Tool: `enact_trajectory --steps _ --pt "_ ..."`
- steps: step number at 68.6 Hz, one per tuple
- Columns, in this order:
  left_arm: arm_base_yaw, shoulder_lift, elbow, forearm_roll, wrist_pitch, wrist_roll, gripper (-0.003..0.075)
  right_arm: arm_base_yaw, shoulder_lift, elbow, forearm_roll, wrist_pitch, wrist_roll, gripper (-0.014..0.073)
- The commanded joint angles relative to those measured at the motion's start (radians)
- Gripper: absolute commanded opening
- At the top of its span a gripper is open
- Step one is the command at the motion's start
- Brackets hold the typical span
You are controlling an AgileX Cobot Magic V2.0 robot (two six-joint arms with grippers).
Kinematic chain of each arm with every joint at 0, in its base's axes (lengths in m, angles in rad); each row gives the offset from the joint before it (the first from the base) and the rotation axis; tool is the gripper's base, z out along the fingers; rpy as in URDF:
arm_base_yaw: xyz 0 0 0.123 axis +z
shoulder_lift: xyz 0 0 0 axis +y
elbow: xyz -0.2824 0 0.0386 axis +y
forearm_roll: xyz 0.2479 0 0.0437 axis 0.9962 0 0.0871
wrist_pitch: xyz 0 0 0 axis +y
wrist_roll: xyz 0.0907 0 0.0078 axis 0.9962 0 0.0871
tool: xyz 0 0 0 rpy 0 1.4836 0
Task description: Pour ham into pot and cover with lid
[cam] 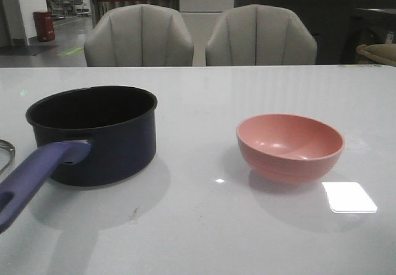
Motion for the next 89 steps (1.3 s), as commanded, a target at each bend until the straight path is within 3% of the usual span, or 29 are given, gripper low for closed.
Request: enact_trajectory --steps 1,18,38,50,59,69,78,89 --pt "-0.008 0.037 -0.035 0.01 -0.056 -0.011 0.0607 0.001 0.006 -0.028 -0.005 -0.085 -0.01 0.0153" --pt "-0.004 0.276 -0.208 0.056 0.153 -0.079 0.0628 0.001 0.006 -0.028 -0.005 -0.085 -0.01 0.0153" --pt "-0.002 0.643 -0.414 0.209 0.193 -0.254 0.0628 0.001 0.006 -0.028 -0.005 -0.085 -0.01 0.0153" --pt "0.009 0.845 -0.532 0.261 0.333 -0.254 0.0625 0.001 0.006 -0.028 -0.005 -0.085 -0.01 0.0153" --pt "0.082 0.949 -0.574 0.257 0.356 -0.254 0.0625 0.001 0.006 -0.028 -0.005 -0.085 -0.01 0.0153" --pt "0.239 1.048 -0.624 0.199 0.356 -0.242 0.0625 0.001 0.006 -0.028 -0.005 -0.085 -0.01 0.0153" --pt "0.346 1.15 -0.697 0.092 0.414 -0.116 0.0625 0.001 0.006 -0.028 -0.005 -0.085 -0.01 0.0153" --pt "0.402 1.283 -0.801 0.024 0.533 -0.026 0.0625 0.001 0.006 -0.028 -0.005 -0.085 -0.01 0.0153"
